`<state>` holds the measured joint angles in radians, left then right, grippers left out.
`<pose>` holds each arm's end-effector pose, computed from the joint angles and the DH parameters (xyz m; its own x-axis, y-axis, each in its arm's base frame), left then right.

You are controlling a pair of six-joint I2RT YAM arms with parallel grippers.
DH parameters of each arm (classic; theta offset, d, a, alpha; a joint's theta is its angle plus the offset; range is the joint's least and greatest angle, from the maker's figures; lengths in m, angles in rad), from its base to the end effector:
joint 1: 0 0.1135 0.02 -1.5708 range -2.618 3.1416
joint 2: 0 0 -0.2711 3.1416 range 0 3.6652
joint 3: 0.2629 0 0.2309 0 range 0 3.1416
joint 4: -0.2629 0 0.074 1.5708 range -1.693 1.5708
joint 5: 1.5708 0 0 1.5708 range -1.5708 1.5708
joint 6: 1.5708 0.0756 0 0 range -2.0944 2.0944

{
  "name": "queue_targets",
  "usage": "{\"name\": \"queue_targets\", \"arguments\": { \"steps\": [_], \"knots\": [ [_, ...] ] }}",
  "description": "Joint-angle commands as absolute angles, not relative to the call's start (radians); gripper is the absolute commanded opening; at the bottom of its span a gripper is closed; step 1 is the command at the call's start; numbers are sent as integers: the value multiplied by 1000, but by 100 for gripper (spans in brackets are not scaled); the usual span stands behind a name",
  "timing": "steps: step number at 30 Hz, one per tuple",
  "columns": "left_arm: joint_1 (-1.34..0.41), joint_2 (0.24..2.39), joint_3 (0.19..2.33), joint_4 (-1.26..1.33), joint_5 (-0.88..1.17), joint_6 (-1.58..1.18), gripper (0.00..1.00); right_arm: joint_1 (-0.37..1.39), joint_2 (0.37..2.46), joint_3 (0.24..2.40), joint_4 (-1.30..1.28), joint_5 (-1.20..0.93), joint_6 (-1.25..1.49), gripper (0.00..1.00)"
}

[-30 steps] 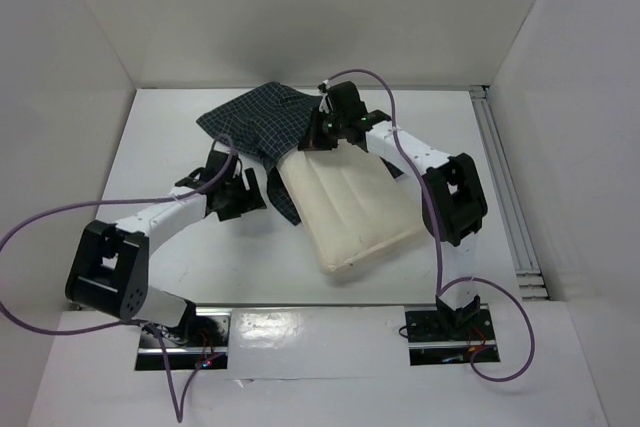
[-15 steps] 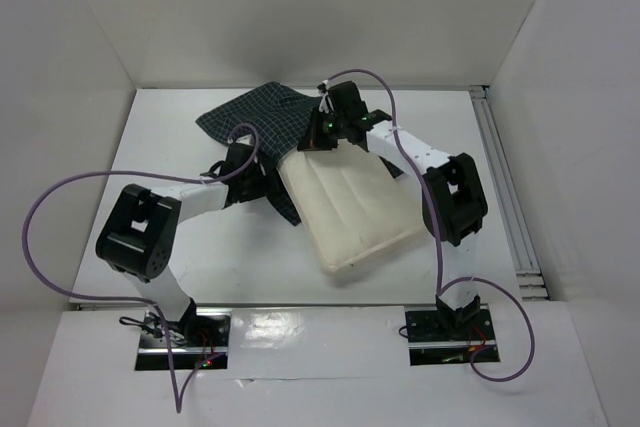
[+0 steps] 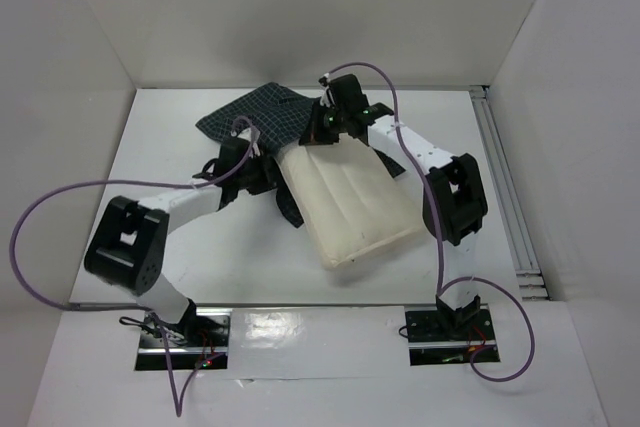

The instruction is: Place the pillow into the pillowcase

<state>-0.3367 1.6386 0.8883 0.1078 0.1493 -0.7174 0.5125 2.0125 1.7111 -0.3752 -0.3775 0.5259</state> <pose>0.3375 -0.1300 0.1867 -0.7148 -0.4386 -0.5447 -0.0409 0.8038 -0.5935 0.4039 0.2592 0.2594 -0.8265 0.0704 -0.5585 -0.3369 0.7329 0.5910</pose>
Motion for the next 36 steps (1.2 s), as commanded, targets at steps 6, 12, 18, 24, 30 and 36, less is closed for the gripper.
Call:
{"name": "queue_targets", "arguments": {
  "steps": [6, 12, 18, 24, 30, 36],
  "knots": [
    [-337, 1395, 674, 368, 544, -845, 0, 512, 2068, 1913, -311, -214, 532, 0],
    [-337, 1335, 589, 341, 637, -836, 0, 503, 2157, 1956, -284, -169, 577, 0],
    [-337, 1181, 635, 53, 523, -781, 0, 558, 2132, 1890, -235, -215, 589, 0],
    [-298, 1033, 798, -271, 246, -709, 28, 635, 2053, 1786, -277, -268, 563, 34],
    [-247, 946, 879, -477, 24, -709, 72, 591, 1895, 1691, -408, -203, 482, 71],
    [-289, 1145, 1047, -443, 130, -661, 64, 419, 1697, 1436, -428, -84, 434, 76]
  ]
}}
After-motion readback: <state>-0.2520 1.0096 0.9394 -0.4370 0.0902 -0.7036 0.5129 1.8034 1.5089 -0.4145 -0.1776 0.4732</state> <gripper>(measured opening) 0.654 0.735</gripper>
